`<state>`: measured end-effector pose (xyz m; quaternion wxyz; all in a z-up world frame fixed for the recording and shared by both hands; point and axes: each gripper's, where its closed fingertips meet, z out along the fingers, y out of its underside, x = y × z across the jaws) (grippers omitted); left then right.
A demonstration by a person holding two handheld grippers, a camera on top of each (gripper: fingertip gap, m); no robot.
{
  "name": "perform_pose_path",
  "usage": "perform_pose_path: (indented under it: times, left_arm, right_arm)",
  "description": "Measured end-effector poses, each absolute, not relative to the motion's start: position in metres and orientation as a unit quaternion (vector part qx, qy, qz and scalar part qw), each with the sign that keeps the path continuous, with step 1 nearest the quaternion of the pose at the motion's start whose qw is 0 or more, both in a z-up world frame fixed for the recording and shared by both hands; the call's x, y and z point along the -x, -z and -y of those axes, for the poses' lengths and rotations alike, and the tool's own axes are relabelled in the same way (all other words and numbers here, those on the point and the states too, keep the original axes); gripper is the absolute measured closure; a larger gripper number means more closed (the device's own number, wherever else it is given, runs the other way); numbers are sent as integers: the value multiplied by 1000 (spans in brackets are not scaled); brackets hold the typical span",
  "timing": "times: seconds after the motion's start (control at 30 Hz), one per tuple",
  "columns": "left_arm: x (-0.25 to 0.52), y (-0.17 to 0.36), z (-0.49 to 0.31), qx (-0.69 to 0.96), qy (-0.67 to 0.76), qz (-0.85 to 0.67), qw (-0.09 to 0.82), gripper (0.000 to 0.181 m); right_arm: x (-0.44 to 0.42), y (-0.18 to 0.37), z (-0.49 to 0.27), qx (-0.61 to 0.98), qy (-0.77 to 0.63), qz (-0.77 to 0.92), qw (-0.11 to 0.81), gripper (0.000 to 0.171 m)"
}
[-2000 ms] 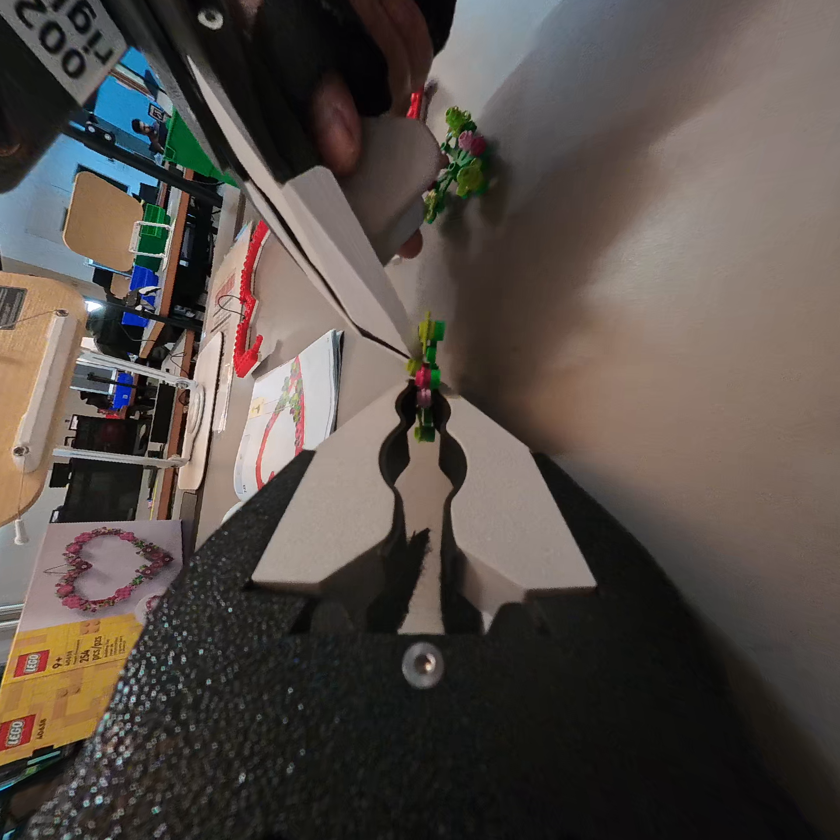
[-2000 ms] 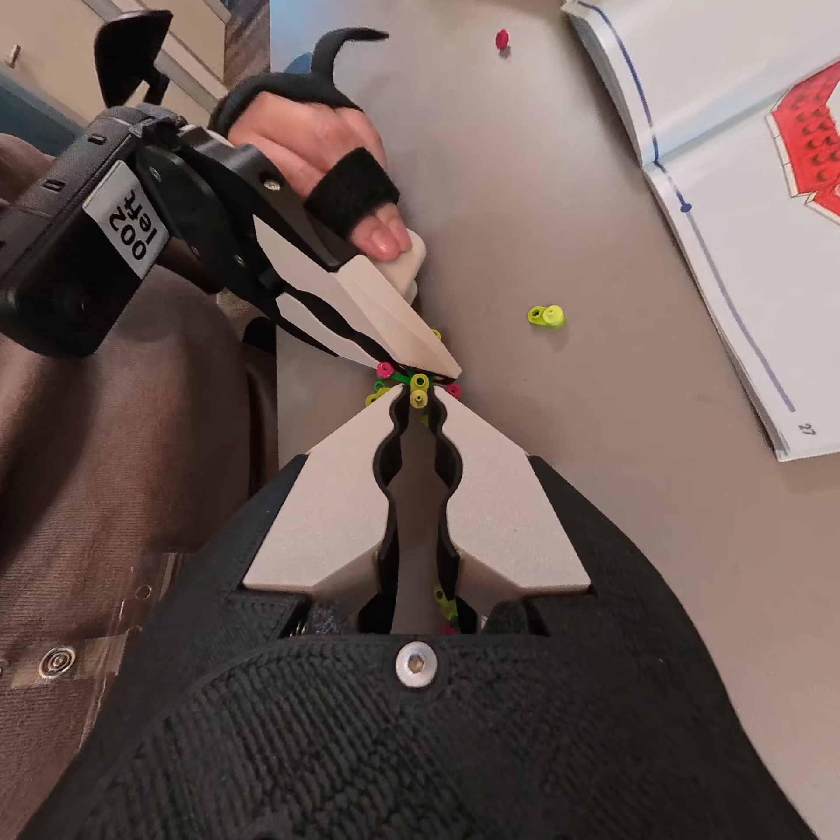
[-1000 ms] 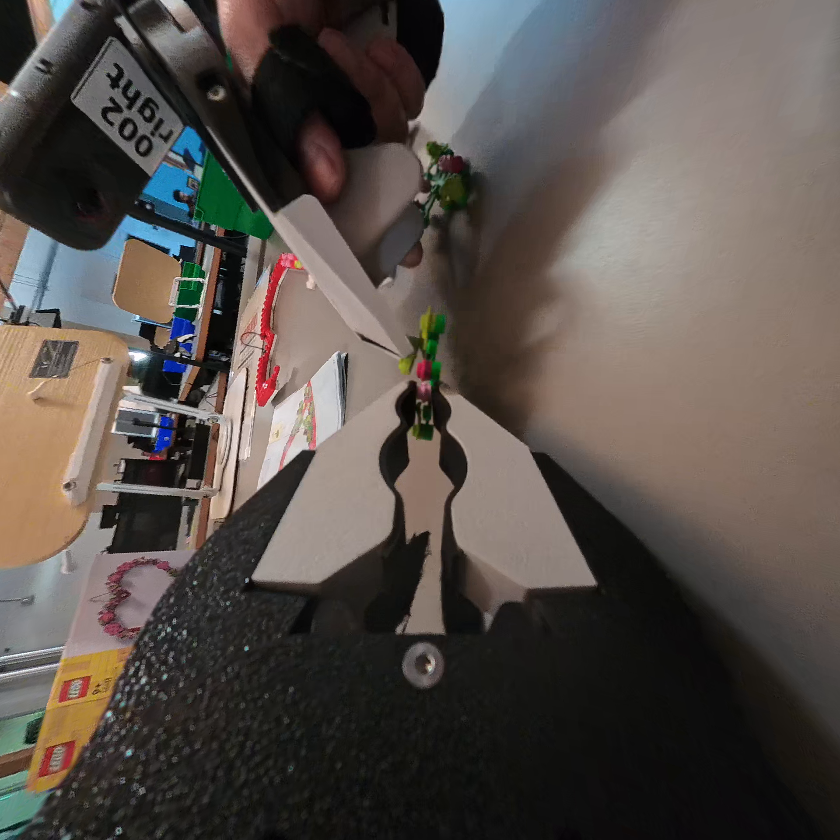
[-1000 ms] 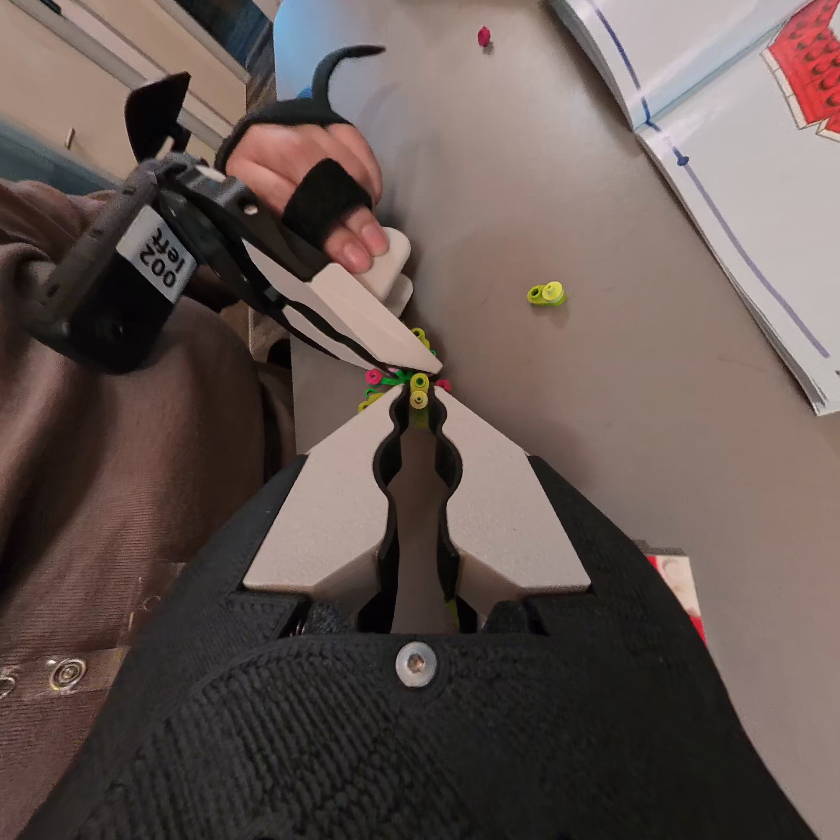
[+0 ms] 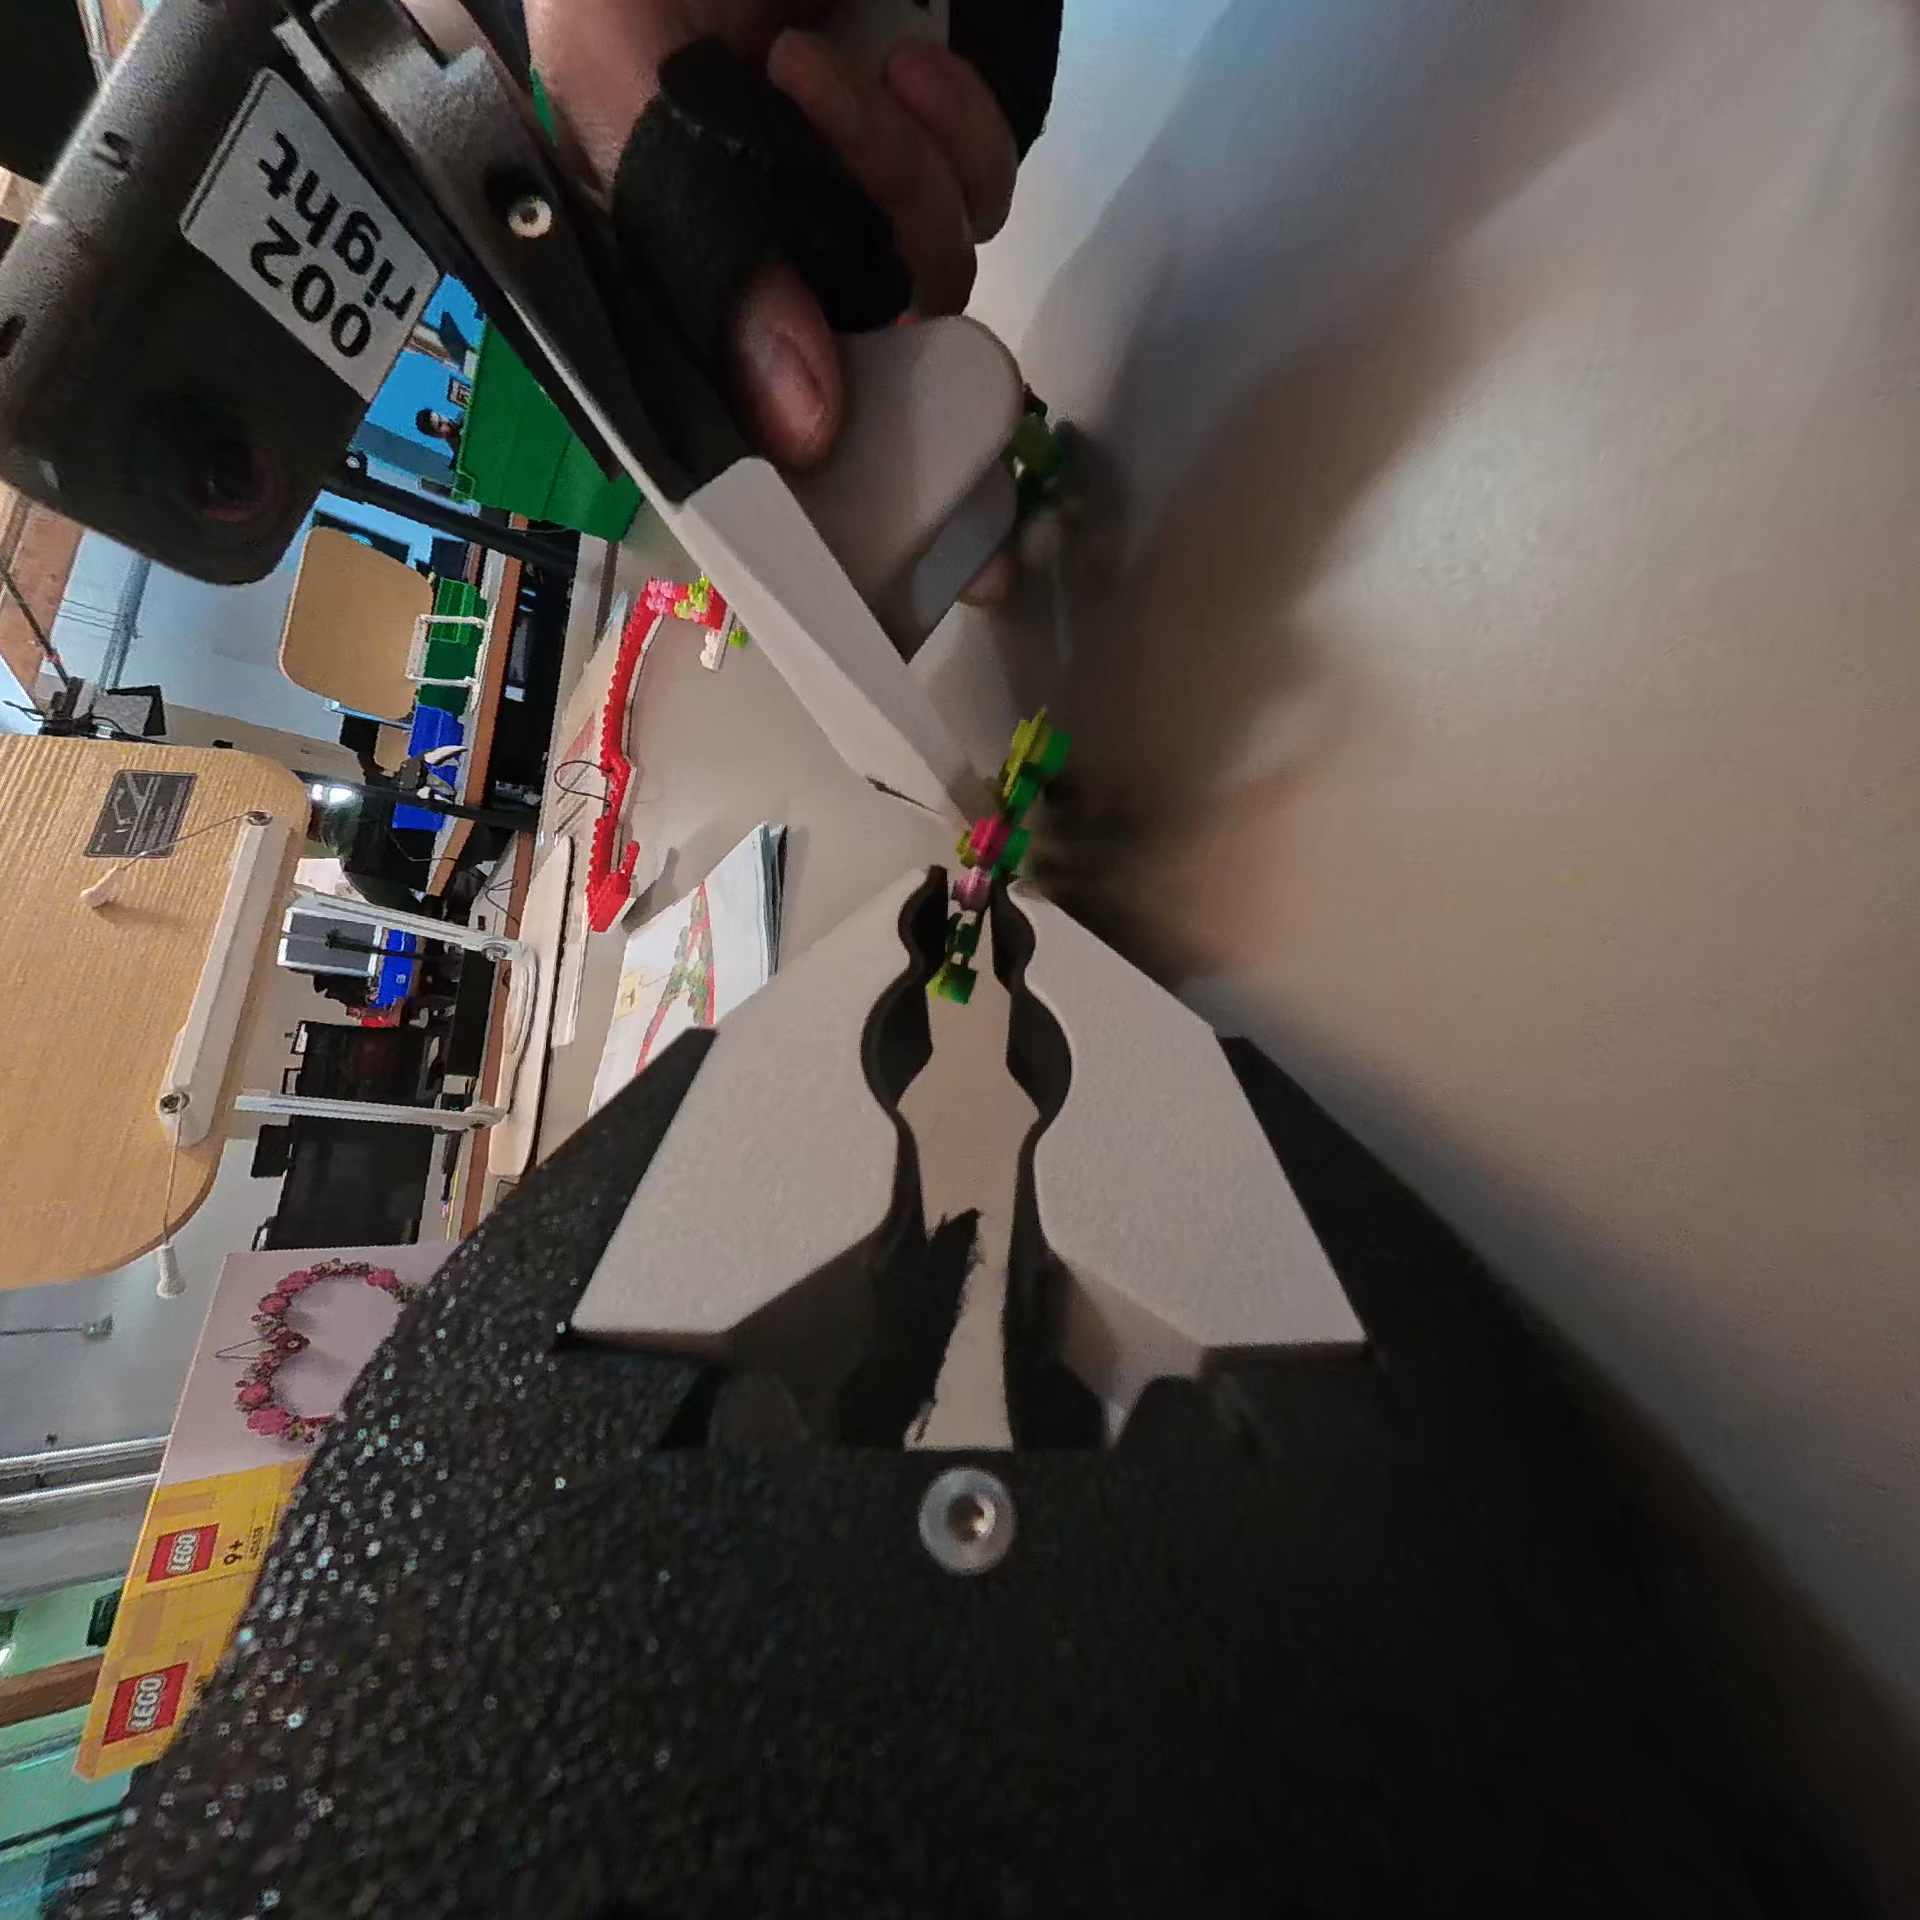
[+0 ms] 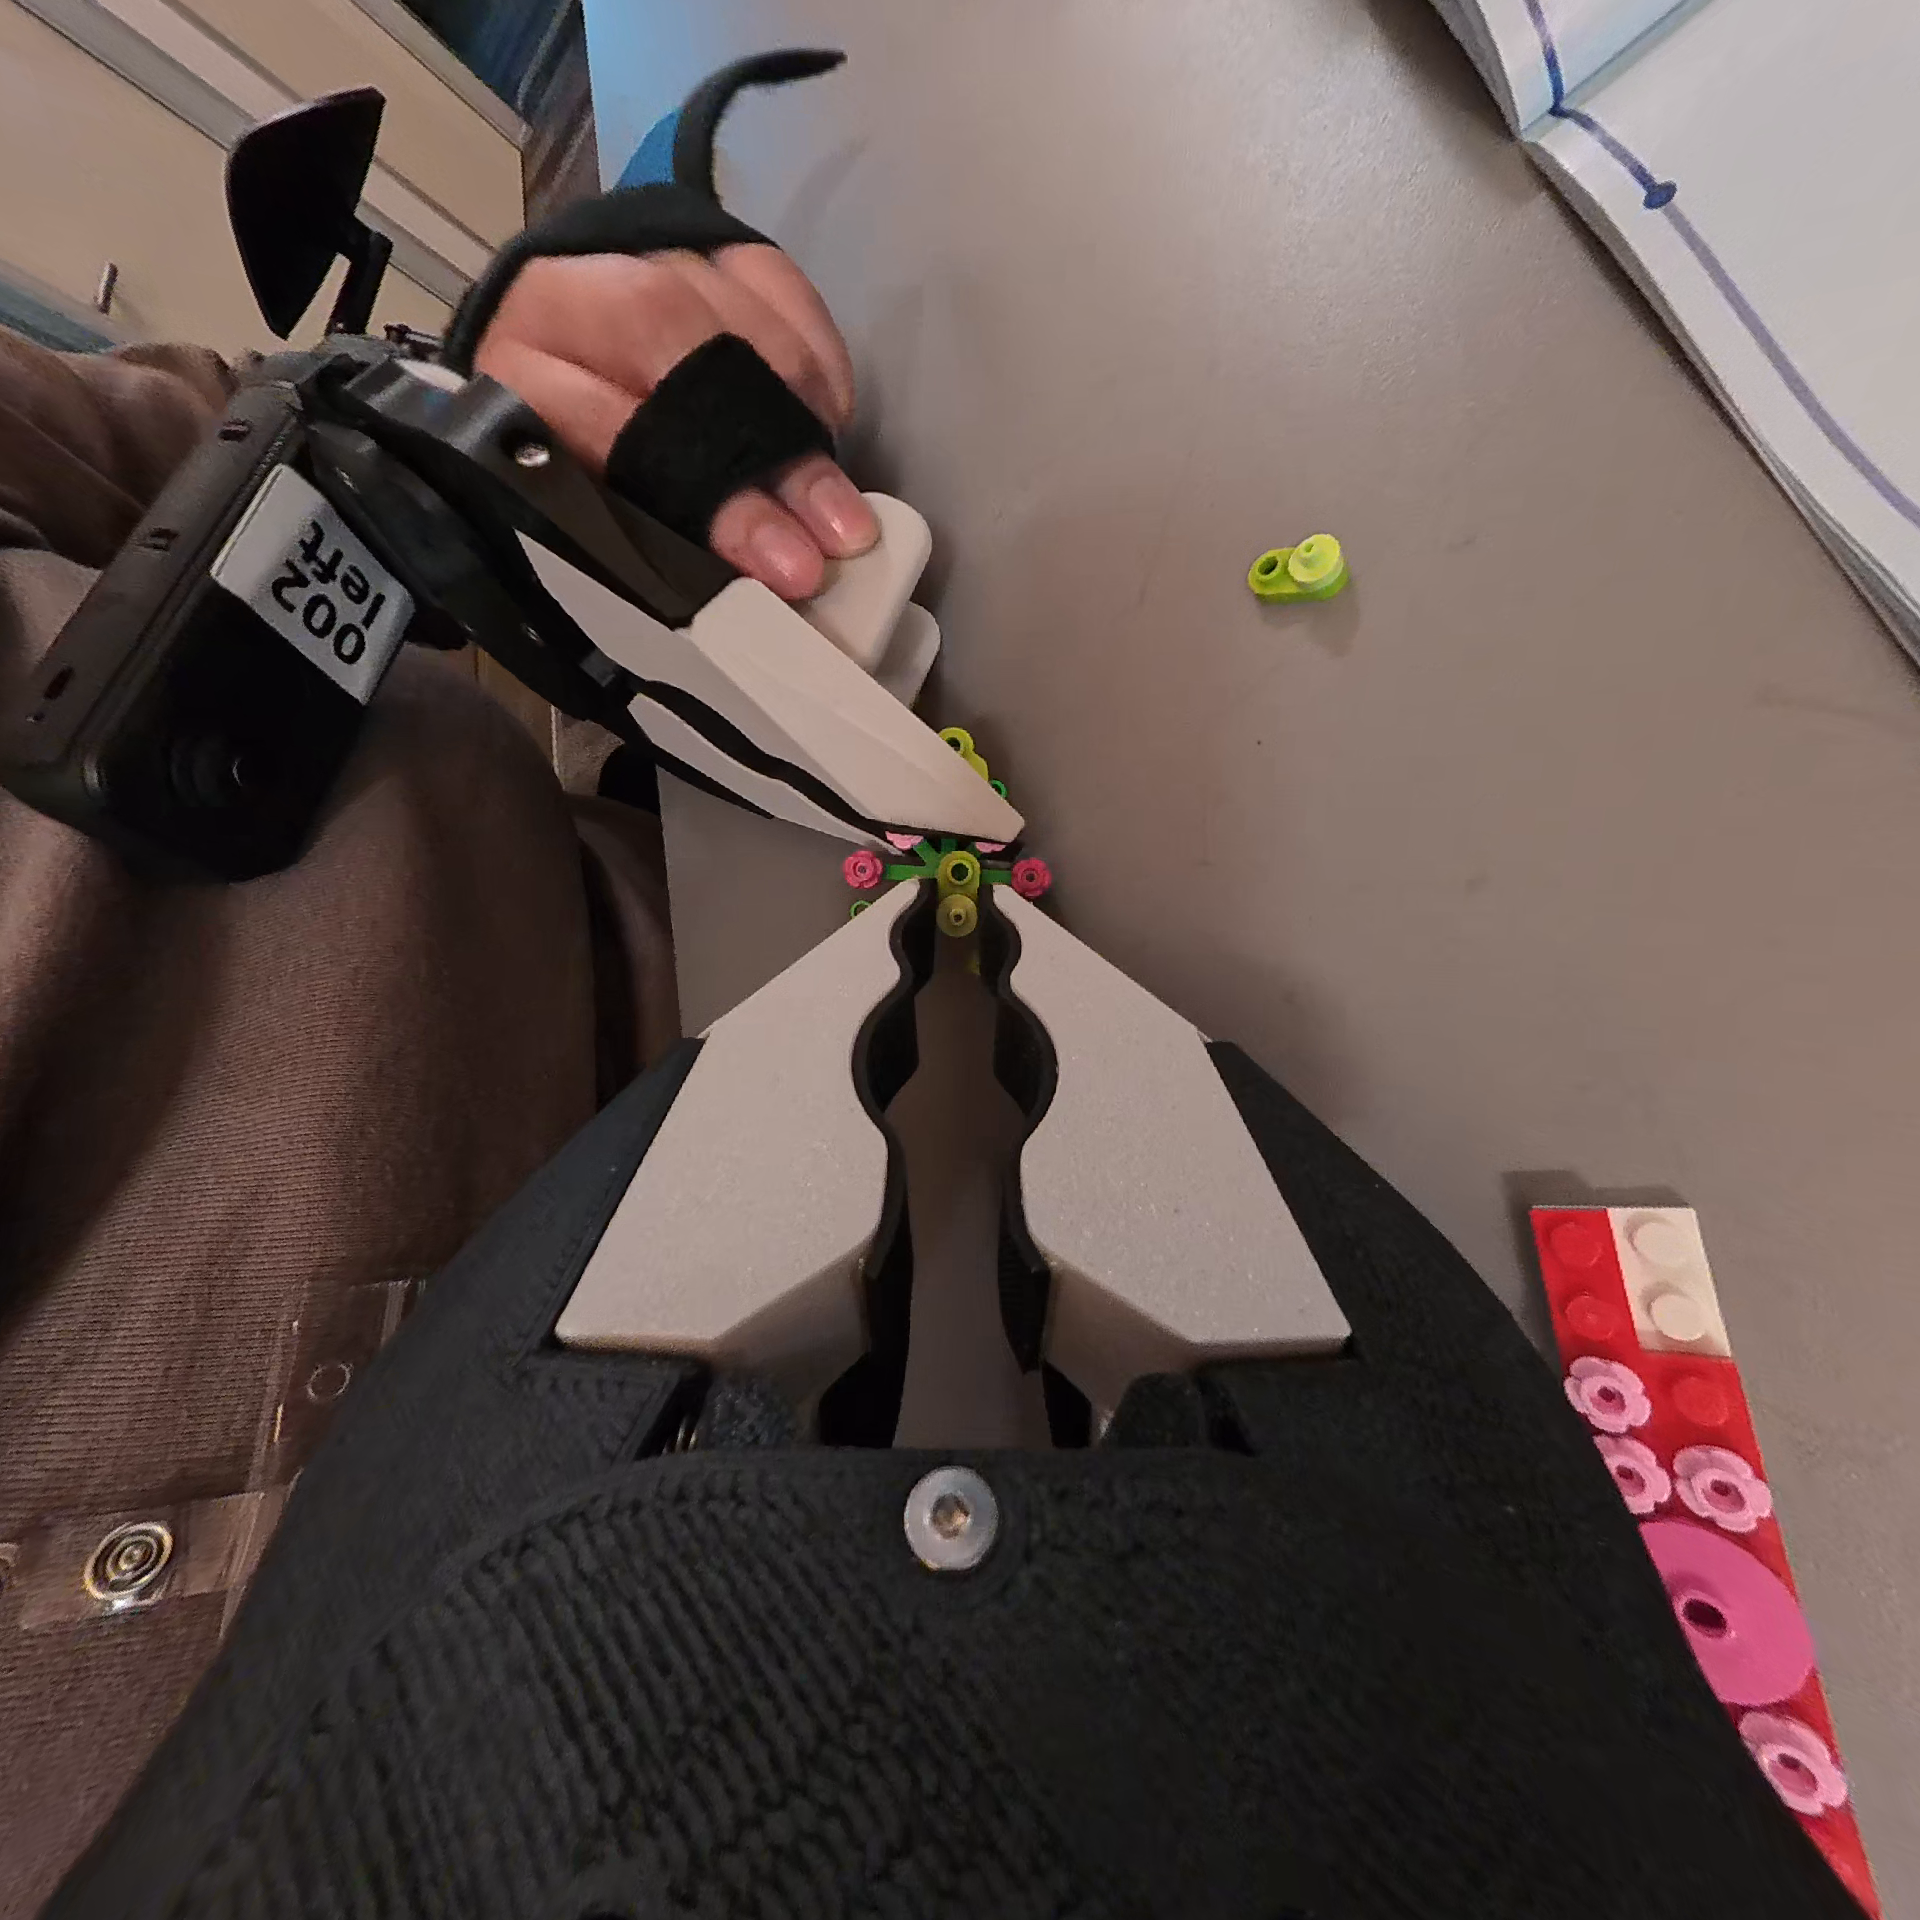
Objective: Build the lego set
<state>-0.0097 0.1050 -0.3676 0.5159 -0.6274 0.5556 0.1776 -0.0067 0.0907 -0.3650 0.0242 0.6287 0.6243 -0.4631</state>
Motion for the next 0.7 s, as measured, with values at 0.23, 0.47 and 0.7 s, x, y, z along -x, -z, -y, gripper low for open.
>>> perform_pose_path:
  times: [0.23, 0.47, 0.7]
  left_arm:
    - [8, 366, -105, 623, -165, -553, 528, 173]
    - [6, 364, -105, 626, -154, -548, 533, 169]
    - [2, 360, -99, 602, -133, -578, 534, 152]
  right_arm:
    - [5, 364, -90, -627, 466, -623, 32, 166]
    - [3, 363, -89, -626, 462, -627, 25, 166]
    - [1, 366, -80, -623, 470, -625, 29, 166]
